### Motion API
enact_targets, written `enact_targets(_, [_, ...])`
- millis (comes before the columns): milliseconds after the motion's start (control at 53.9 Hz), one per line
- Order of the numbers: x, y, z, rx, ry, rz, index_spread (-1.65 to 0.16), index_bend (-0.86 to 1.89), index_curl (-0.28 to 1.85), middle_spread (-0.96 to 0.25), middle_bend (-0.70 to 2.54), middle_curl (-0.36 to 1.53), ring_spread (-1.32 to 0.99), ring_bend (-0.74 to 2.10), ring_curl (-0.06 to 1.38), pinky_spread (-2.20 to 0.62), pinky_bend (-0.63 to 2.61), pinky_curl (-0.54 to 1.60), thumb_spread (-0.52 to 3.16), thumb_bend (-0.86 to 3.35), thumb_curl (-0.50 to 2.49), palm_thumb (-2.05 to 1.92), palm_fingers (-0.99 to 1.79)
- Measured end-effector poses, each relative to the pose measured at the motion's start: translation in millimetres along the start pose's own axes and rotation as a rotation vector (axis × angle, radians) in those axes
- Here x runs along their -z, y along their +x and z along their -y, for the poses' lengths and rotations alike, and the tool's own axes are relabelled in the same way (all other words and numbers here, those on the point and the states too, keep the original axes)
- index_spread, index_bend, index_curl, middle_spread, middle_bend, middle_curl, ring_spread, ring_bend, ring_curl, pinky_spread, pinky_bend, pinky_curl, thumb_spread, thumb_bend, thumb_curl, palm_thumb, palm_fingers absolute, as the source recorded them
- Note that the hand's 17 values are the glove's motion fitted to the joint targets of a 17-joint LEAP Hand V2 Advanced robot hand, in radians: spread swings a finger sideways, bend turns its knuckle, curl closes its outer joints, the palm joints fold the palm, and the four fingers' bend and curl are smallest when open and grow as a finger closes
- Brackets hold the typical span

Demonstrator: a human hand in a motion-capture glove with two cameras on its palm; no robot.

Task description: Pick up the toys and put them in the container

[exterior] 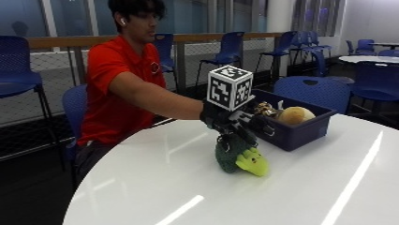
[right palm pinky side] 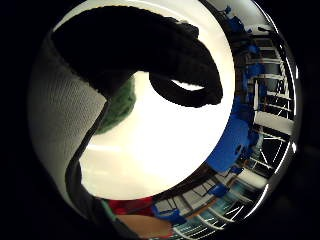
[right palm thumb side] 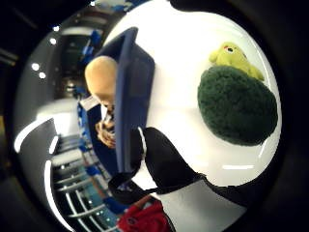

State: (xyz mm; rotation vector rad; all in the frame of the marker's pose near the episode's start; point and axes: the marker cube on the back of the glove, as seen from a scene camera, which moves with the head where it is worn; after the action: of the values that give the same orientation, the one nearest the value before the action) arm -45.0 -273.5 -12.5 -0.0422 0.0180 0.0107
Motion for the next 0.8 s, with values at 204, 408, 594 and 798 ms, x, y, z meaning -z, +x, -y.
enact_targets(204, [-21.4, 7.6, 13.2, -0.009, -0.035, -0.030, -0.38, 0.16, 0.31, -0.07, 0.12, 0.22, 0.06, 0.17, 0.24, 0.13, 1.17, 0.39, 1.06, -0.05, 0.25, -0.05, -0.16])
enact_targets(408, [-45.0, 13.9, 23.4, -0.014, -0.109, -0.088, -0.38, 0.16, 0.30, -0.07, 0.12, 0.21, 0.06, 0.18, 0.24, 0.12, 1.22, 0.39, 1.08, -0.04, 0.25, -0.03, -0.13])
enact_targets(594, [-54.2, 16.0, 26.7, 0.006, -0.134, -0.153, -0.41, 0.25, 0.33, -0.07, 0.05, 0.16, 0.05, 0.31, 0.27, 0.05, 1.26, 0.39, 1.13, -0.01, 0.27, 0.00, -0.01])
enact_targets(798, [-53.4, 16.6, 30.8, 0.018, -0.116, -0.158, -0.43, 0.56, 0.44, -0.11, 0.08, 0.08, -0.11, 0.70, 0.37, -0.22, 1.22, 0.36, 1.24, 0.02, 0.32, 0.11, 0.35])
